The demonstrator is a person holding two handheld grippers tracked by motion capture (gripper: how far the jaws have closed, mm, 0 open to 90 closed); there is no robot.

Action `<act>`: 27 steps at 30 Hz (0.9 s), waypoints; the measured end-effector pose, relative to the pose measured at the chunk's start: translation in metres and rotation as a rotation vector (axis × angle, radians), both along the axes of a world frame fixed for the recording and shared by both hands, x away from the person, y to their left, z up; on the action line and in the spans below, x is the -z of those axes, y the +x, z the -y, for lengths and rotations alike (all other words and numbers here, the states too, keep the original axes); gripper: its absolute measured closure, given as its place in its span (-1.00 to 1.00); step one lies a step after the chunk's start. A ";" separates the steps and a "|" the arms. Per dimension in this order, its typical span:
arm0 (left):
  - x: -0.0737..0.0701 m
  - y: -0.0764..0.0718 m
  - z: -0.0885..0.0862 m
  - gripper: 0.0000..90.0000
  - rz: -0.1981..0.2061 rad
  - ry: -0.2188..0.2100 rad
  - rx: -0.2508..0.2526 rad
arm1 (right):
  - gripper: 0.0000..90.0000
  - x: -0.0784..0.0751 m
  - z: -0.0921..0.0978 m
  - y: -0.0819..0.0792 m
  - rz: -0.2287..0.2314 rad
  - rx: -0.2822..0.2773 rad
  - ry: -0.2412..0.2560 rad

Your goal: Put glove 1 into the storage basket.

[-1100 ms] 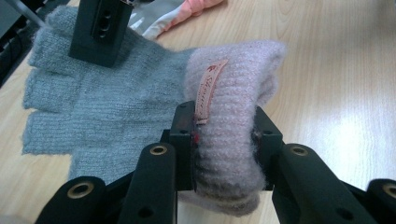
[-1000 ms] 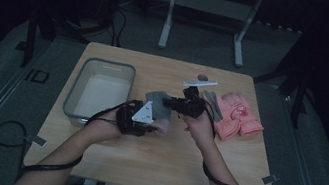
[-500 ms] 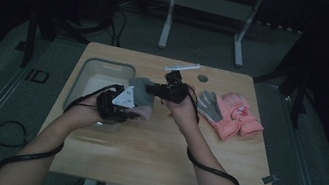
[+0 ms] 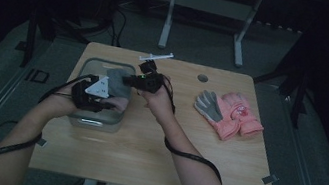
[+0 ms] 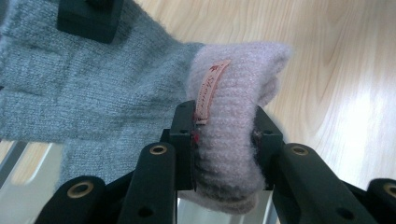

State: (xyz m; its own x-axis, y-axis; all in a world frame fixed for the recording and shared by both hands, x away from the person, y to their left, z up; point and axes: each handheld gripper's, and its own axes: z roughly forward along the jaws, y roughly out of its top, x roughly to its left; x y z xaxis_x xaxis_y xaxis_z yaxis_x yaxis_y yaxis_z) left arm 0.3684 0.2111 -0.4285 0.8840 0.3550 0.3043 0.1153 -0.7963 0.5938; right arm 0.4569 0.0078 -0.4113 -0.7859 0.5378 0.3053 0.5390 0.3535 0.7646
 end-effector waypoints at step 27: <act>0.058 0.049 -0.025 0.50 -0.169 0.147 -0.034 | 0.40 0.062 -0.043 0.027 -0.097 0.056 -0.093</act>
